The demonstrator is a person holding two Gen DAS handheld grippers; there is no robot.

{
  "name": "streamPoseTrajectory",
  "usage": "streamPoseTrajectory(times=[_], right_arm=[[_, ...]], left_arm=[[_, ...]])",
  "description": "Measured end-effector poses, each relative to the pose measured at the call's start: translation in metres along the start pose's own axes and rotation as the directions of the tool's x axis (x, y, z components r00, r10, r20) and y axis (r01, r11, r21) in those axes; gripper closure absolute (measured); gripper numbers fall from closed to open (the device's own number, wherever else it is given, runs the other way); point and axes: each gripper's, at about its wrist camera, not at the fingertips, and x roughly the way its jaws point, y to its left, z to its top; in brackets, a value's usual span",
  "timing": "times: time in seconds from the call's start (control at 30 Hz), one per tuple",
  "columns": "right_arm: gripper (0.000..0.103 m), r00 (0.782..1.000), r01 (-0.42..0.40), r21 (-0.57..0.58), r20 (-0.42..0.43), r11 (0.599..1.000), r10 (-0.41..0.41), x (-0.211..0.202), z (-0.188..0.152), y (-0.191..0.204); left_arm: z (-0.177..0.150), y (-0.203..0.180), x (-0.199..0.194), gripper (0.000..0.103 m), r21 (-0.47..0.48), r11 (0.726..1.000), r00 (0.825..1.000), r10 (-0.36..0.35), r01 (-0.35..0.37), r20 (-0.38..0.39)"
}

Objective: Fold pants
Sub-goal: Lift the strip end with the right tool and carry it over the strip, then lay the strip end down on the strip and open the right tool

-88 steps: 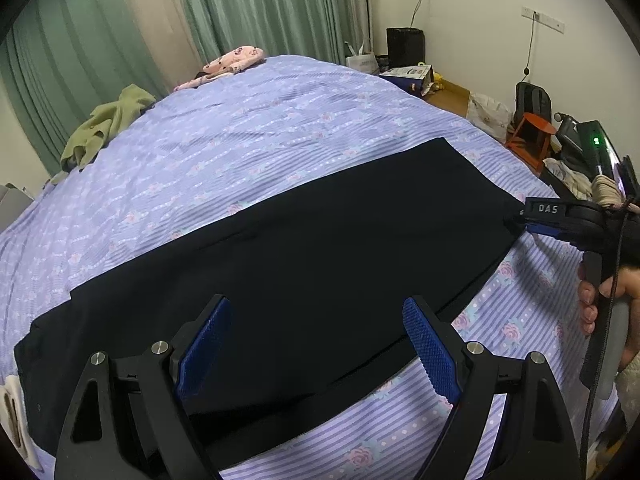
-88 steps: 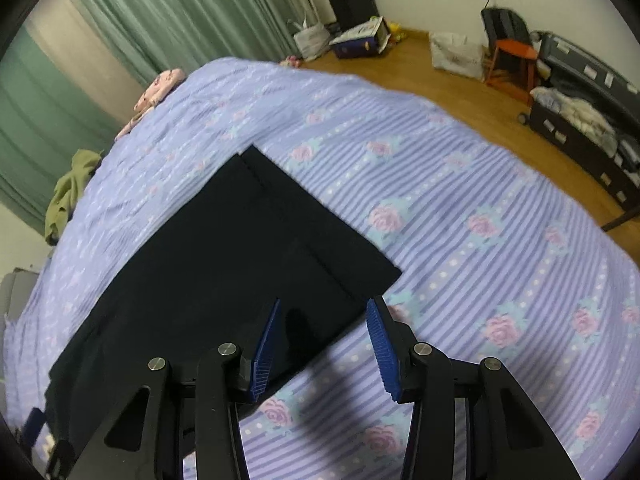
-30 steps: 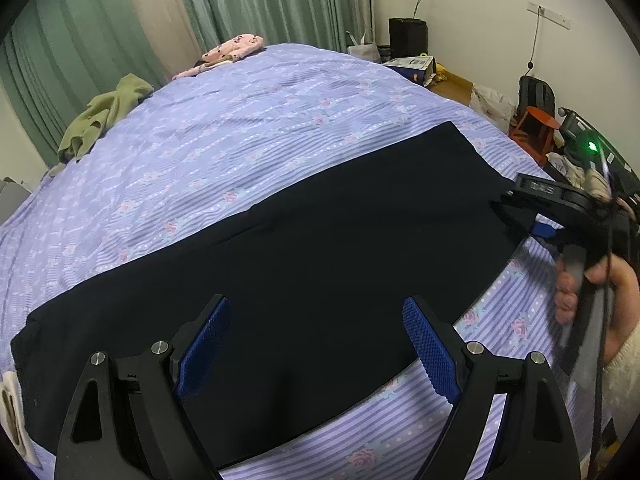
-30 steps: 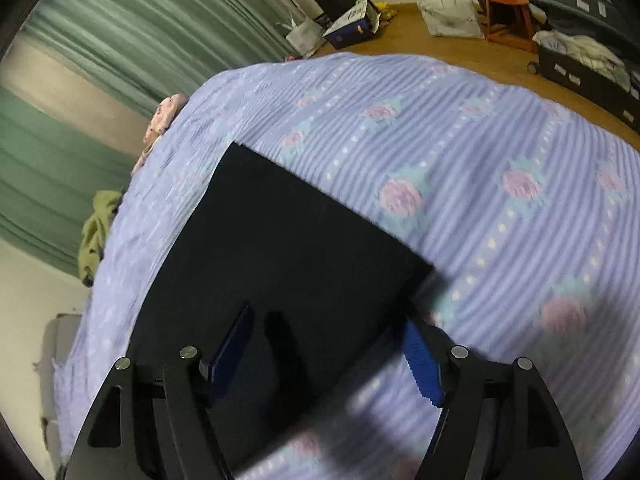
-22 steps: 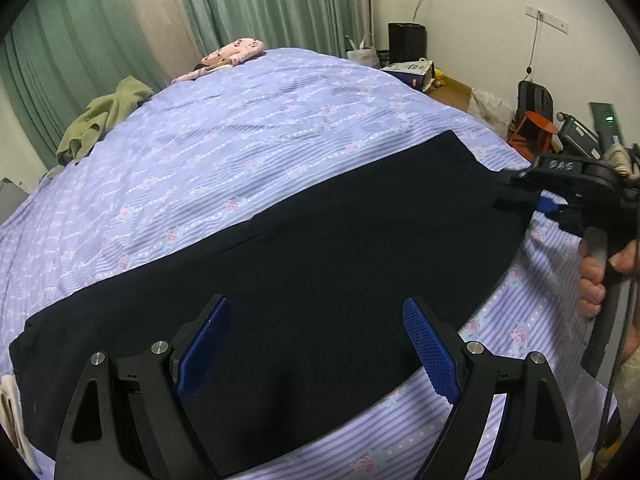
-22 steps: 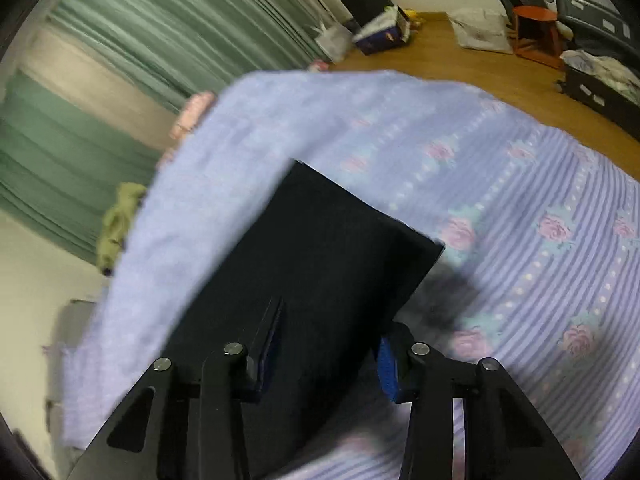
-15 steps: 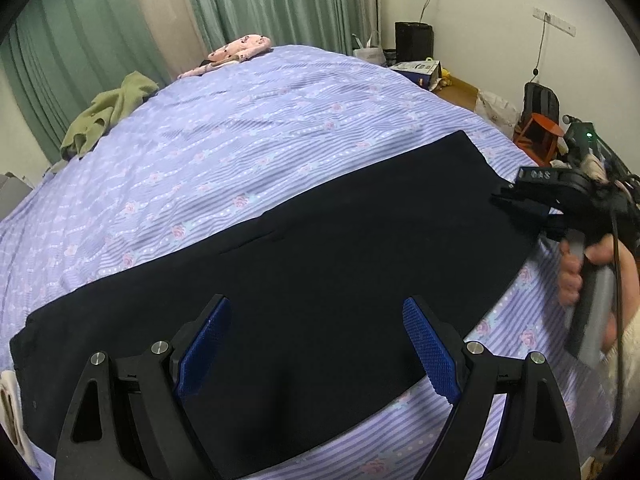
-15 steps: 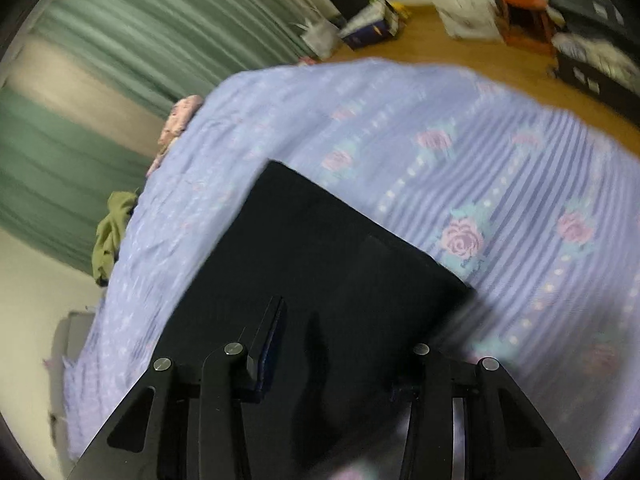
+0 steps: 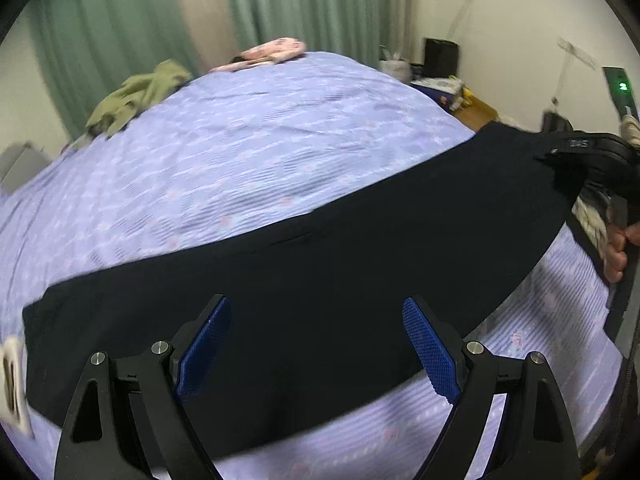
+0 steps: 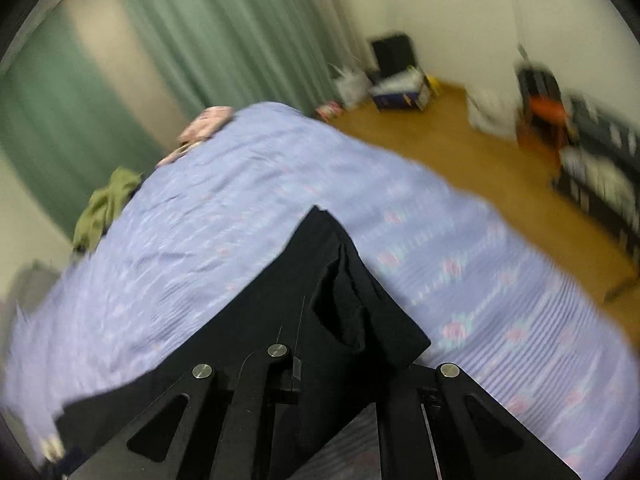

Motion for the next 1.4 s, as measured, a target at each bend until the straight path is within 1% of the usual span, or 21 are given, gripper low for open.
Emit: streamPoseTrajectory(times=[0.1,0.17,0.27,0.37,0.47,0.53,0.6,0.67,0.77,0.83,0.93,1.0,1.1,1.17,1.23,1.3,1.4], right_arm=[[0.093,1.000,-0.017,-0.097,0.019,0.995,0.019,-0.028,0.015,0.028],[0.093,0.999,-0.036,-0.149,0.034,0.988,0.042,-0.044,0.023,0.049],[0.093,0.996,-0.040,-0.263,0.069,0.964,0.060,-0.072,0.030,0.088],[0.093,0.992,-0.037,-0.380,0.099,0.924,0.080,-0.095,0.030,0.129],[0.093,0.987,-0.048,-0.474,0.113,0.879,0.114,-0.110,0.025,0.173],[0.093,0.986,-0.059,-0.509,0.105,0.859,0.130,-0.115,0.019,0.193],[0.093,0.986,-0.082,-0.542,0.080,0.836,0.148,-0.115,0.008,0.217],[0.093,0.987,-0.089,-0.580,0.058,0.810,0.150,-0.111,-0.005,0.238],[0.093,0.989,-0.111,-0.618,0.010,0.779,0.149,-0.098,-0.032,0.269],[0.093,0.988,-0.128,-0.628,-0.016,0.767,0.151,-0.092,-0.050,0.286],[0.093,0.988,-0.144,-0.641,-0.054,0.754,0.143,-0.081,-0.077,0.312],[0.093,0.987,-0.156,-0.652,-0.085,0.742,0.134,-0.069,-0.097,0.329],[0.093,0.985,-0.167,-0.679,-0.138,0.715,0.099,-0.046,-0.132,0.353],[0.093,0.981,-0.180,-0.691,-0.183,0.700,0.072,-0.028,-0.156,0.366],[0.093,0.970,-0.205,-0.696,-0.240,0.688,0.046,-0.008,-0.184,0.379],[0.093,0.958,-0.221,-0.694,-0.285,0.685,0.021,0.008,-0.206,0.388],[0.093,0.940,-0.246,-0.678,-0.342,0.692,-0.002,0.022,-0.233,0.393]], left_arm=[[-0.001,0.029,-0.031,0.015,-0.085,0.996,1.000,0.020,-0.020,-0.001],[-0.004,0.054,-0.059,0.015,-0.173,0.985,1.000,0.016,-0.016,-0.002],[-0.009,0.081,-0.098,0.015,-0.247,0.969,0.999,0.032,-0.027,0.014],[-0.014,0.095,-0.130,0.015,-0.258,0.964,0.997,0.073,-0.060,0.039],[-0.022,0.109,-0.157,0.015,-0.232,0.966,0.990,0.128,-0.113,0.050],[-0.027,0.118,-0.169,0.015,-0.228,0.963,0.986,0.159,-0.144,0.048],[-0.035,0.132,-0.180,0.015,-0.247,0.955,0.983,0.179,-0.163,0.044],[-0.045,0.148,-0.187,0.014,-0.270,0.944,0.978,0.204,-0.188,0.035],[-0.057,0.171,-0.190,0.014,-0.298,0.931,0.975,0.224,-0.209,0.014],[-0.068,0.189,-0.188,0.014,-0.324,0.921,0.974,0.228,-0.216,-0.001],[-0.080,0.217,-0.172,0.013,-0.351,0.915,0.979,0.204,-0.198,-0.020],[-0.084,0.234,-0.154,0.013,-0.355,0.916,0.982,0.184,-0.188,-0.045],[-0.089,0.255,-0.135,0.013,-0.361,0.912,0.981,0.179,-0.195,-0.076],[-0.092,0.268,-0.122,0.013,-0.364,0.913,0.983,0.164,-0.185,-0.087],[-0.094,0.282,-0.108,0.013,-0.360,0.913,0.981,0.160,-0.189,-0.110],[-0.096,0.294,-0.097,0.013,-0.366,0.911,0.980,0.153,-0.190,-0.129],[-0.099,0.310,-0.082,0.013,-0.392,0.901,0.978,0.133,-0.186,-0.158]])
